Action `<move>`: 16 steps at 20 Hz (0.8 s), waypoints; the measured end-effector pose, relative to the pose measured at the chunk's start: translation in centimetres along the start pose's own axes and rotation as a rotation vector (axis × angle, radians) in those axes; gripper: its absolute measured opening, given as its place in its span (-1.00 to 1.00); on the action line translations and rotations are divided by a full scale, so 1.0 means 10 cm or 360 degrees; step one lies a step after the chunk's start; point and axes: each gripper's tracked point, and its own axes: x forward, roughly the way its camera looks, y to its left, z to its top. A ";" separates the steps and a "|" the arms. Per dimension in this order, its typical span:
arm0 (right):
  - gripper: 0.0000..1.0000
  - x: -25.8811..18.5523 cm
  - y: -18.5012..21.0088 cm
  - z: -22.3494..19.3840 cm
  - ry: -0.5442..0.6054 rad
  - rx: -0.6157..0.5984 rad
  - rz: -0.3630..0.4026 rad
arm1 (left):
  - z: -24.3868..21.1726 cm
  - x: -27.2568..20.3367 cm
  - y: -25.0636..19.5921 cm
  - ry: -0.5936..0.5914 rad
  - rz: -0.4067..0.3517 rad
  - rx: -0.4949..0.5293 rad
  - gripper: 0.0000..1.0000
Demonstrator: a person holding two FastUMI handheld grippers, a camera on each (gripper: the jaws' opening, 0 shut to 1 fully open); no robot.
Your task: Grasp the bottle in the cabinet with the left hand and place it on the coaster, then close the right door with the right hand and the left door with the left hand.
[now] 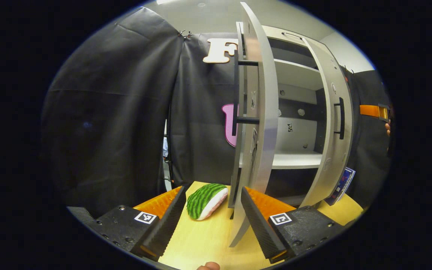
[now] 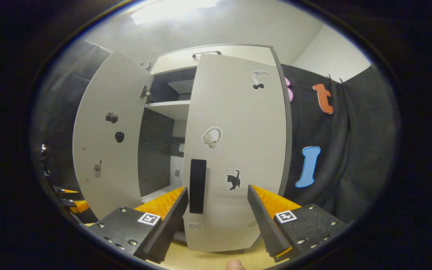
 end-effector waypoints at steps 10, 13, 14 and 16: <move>0.86 -0.03 -0.03 -0.01 0.0005 0.0009 -0.0003 | 0.02 0.09 -0.01 0.0007 -0.0032 -0.0005 0.87; 0.86 -0.05 -0.06 -0.02 0.0007 0.0004 -0.0008 | 0.02 0.12 -0.02 0.0009 -0.0047 -0.0002 0.87; 0.86 -0.05 -0.06 -0.02 0.0006 0.0003 -0.0009 | 0.02 0.13 -0.03 0.0011 -0.0057 0.0003 0.87; 0.92 -0.07 -0.07 -0.03 0.0005 0.0002 -0.0012 | 0.00 0.16 -0.07 0.0012 -0.0083 0.0009 0.87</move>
